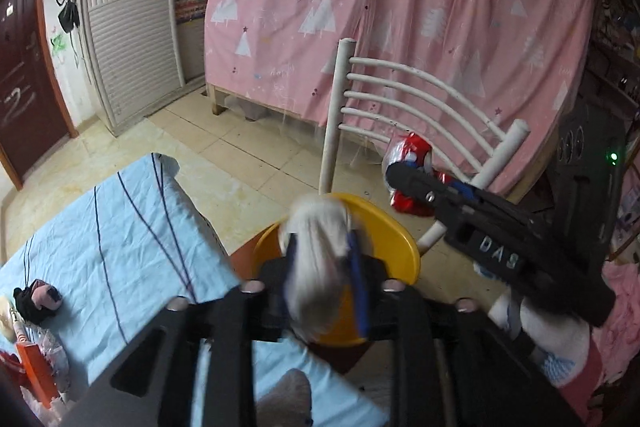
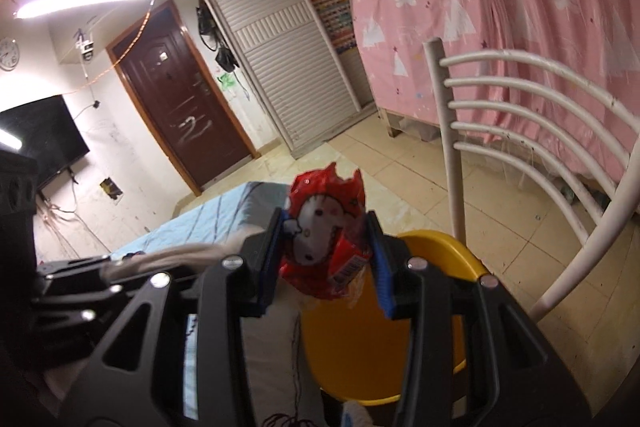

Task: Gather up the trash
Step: 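Carry both items to the yellow bucket and open both tools to drop them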

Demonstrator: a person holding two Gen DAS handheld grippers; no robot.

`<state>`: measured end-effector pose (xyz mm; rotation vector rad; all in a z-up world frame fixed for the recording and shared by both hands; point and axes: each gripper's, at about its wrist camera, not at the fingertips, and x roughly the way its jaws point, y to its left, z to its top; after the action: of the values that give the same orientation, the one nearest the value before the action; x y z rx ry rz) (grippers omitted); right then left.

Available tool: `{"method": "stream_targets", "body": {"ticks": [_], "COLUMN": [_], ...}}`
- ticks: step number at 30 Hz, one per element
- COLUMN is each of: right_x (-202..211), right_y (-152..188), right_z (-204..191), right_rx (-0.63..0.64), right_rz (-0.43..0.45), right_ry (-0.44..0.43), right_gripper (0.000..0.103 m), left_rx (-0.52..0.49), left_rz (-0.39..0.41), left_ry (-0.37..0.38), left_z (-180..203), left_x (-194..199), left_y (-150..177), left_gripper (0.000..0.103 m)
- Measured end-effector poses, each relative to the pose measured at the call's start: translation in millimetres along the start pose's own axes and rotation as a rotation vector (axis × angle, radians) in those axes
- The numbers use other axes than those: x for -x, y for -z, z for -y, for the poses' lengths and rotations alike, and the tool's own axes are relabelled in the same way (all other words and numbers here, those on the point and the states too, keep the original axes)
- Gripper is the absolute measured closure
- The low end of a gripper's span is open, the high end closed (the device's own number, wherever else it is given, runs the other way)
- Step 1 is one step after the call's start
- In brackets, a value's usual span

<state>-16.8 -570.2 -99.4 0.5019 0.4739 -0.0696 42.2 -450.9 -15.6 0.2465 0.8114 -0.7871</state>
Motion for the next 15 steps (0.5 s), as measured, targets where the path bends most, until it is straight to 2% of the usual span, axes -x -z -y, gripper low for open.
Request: {"method": "stream_targets", "body": {"ticks": [1, 3, 11, 15], "right_x": [-5, -10, -27, -29], "right_y": [1, 5, 15, 18], "right_z": [2, 2, 1, -3], "right_rx": [-0.006, -0.010, -0.006, 0.016], "right_rz": [-0.012, -0.030, -0.075, -0.073], "right_ry": [-0.002, -0.002, 0.012, 0.039], "right_gripper": [0.065, 0.064, 0.058, 0.048], "left_rx": [0.005, 0.022, 0.114, 0.137], "left_rz": [-0.010, -0.013, 0.013, 0.037], "left_ry": [0.003, -0.002, 0.009, 0.001], "left_z": [2, 2, -26, -36], "left_x": [-3, -3, 33, 54], "left_y": [-1, 0, 7, 10], "left_gripper": [0.053, 0.044, 0.040, 0.037]}}
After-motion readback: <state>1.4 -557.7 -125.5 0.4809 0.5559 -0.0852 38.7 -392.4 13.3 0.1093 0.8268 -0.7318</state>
